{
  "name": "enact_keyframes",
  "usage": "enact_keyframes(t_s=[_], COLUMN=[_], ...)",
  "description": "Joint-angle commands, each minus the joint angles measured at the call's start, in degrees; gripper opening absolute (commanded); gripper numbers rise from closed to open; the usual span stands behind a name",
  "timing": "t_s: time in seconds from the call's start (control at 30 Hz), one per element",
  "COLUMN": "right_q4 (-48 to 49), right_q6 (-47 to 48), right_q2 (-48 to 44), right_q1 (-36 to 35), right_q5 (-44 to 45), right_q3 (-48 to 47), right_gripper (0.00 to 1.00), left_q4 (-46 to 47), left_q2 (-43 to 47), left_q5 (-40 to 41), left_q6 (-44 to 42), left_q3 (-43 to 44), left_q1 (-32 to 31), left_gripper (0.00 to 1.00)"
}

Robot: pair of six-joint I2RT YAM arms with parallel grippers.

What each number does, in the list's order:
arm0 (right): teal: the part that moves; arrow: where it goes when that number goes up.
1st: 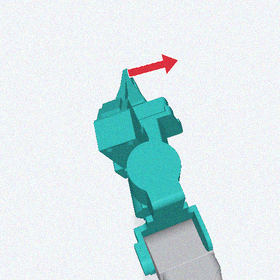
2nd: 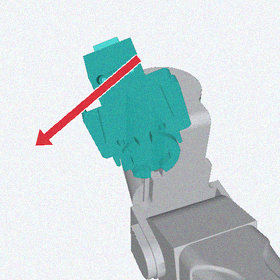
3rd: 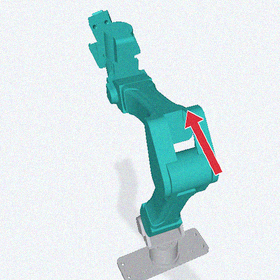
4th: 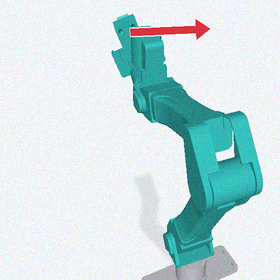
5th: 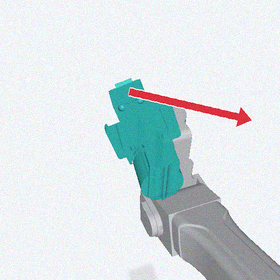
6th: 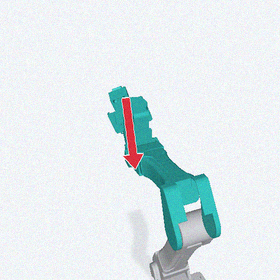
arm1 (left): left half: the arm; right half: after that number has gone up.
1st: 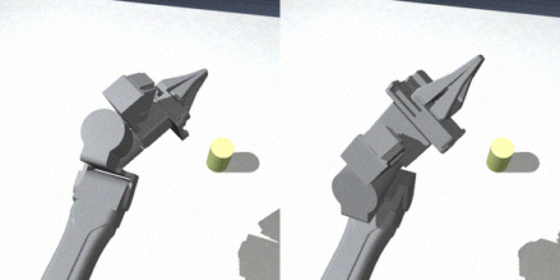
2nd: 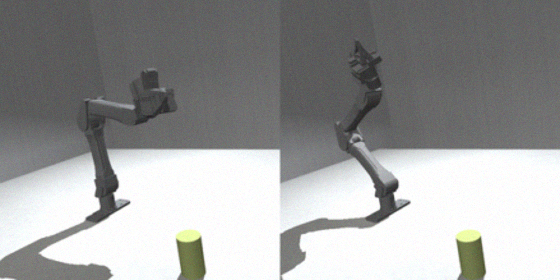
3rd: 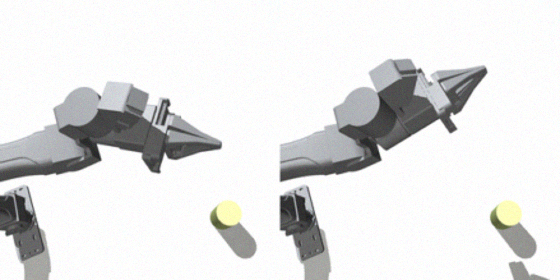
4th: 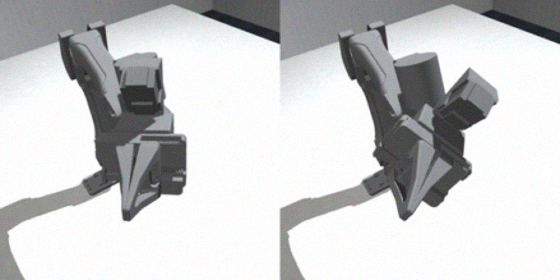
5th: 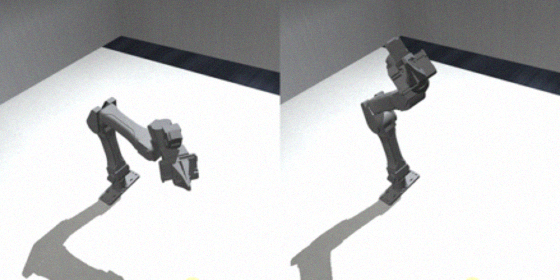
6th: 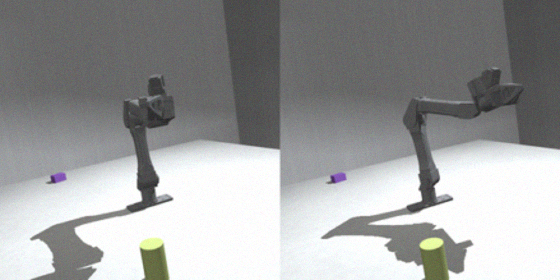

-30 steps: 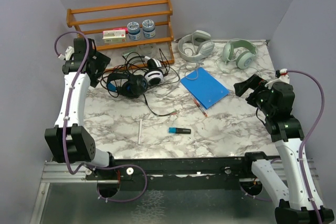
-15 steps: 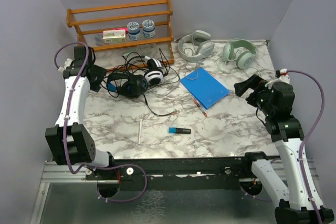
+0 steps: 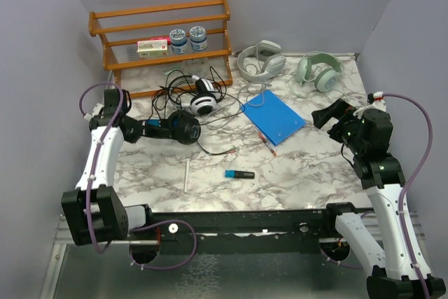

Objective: Wrap the headphones
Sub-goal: Pick up the headphones from the center of the board.

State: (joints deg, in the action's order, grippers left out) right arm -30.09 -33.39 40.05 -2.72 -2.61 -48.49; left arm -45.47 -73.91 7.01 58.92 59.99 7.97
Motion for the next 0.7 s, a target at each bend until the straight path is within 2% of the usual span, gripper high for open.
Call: enact_keyframes(t_s=[0.0,0.13,0.27,0.33,0.4,0.43,0.57,0.67], right_q4=[-1.29,-0.87,1.14,2.4,3.43,4.29,5.38,5.79], right_q6=[-0.79,-0.92,1.09,2.09,1.14,0.9,-0.06,-0.27], right_q2=[-0.69,-0.69,-0.81,-0.83,-0.69,-0.62,-0.22,-0.24], right_q1=[-0.18,-0.18,-0.18,-0.18,-0.18,-0.18,-0.18,-0.18], right_q5=[-0.09,-0.77,-6.04,-9.79,-11.89,-13.01,-14.56,-14.32], right_q3=[-0.21,0.18,0.79,1.66,3.28,4.3,6.38,6.69], right_gripper=[1.0,1.0,1.0,1.0,1.0,1.0,1.0,1.0], left_q4=[3.36,11.54,21.27,23.57,23.65,22.19,12.65,6.03], left_q2=[8.52,17.91,24.24,26.98,30.22,31.07,30.66,29.87], left_q5=[-2.17,-5.7,-16.77,-20.36,-17.57,-14.84,-4.57,0.24], left_q6=[-4.56,-8.06,-10.91,-11.24,-9.56,-9.59,-10.01,-6.53], left_q3=[-9.17,-17.68,-24.3,-26.3,-27.52,-27.31,-24.06,-21.38], left_q1=[0.12,0.12,0.08,-1.22,-4.34,-5.57,-6.19,-6.13], left_gripper=[0.0,0.0,0.0,0.06,0.14,0.22,0.96,0.99])
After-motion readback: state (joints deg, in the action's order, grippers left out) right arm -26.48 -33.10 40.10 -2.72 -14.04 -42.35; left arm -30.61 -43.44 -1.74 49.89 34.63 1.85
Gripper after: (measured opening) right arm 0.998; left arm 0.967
